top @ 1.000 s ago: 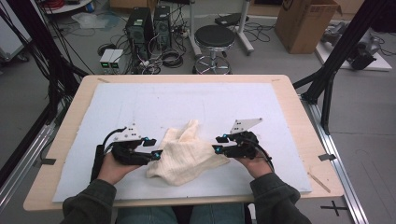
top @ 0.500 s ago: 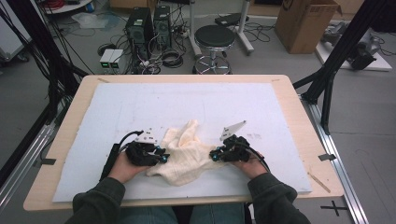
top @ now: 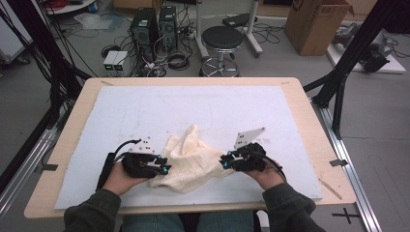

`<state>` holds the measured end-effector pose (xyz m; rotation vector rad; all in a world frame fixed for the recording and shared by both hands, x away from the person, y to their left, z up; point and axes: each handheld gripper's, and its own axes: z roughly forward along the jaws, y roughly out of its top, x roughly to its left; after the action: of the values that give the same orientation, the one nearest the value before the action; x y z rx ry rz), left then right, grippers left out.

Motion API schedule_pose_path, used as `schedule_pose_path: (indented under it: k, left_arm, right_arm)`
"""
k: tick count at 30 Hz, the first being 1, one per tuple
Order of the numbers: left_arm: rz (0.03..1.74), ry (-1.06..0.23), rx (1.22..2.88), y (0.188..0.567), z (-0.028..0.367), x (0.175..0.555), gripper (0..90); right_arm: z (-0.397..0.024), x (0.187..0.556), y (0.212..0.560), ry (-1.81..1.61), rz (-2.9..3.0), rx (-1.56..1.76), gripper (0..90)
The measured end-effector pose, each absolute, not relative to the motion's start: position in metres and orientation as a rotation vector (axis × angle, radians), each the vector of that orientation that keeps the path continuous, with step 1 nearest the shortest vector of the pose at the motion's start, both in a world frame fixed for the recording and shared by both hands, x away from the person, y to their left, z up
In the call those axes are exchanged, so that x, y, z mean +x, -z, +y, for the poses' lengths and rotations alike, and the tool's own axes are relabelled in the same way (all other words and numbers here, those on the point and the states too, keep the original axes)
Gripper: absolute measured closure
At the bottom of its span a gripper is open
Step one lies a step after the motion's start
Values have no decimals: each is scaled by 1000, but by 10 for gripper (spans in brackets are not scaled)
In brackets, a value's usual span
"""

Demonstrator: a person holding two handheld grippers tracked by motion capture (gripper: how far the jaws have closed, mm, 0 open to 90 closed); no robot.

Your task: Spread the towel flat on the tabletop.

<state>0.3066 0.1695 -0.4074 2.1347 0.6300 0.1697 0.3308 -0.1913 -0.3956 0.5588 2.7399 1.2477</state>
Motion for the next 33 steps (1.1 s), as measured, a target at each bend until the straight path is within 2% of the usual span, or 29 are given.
schedule_pose_path:
  k: [4,9,19,21,23,26,33]
  left_arm:
    - [722,-222,2068,400,175,324,623]
    - [834,-318,2040,402,168,351,623]
    - [924,-281,2141,432,155,375,580]
    - [914,-296,2189,436,151,374,620]
    - [902,-324,2191,436,150,373,692]
    - [871,-319,2204,435,147,371,852]
    - [886,-375,2165,431,149,370,867]
  right_arm:
    - [-179,363,392,-1285,2684,634,695]
    - [-164,392,406,-1304,2685,716,669]
    - [-147,409,436,-1259,2802,771,654]
    - [-144,408,439,-1220,2819,766,714]
    - [-142,407,439,-1215,2830,739,827]
    - [-143,405,437,-1197,2839,731,853]
    - [-173,396,406,-1190,2712,774,855]
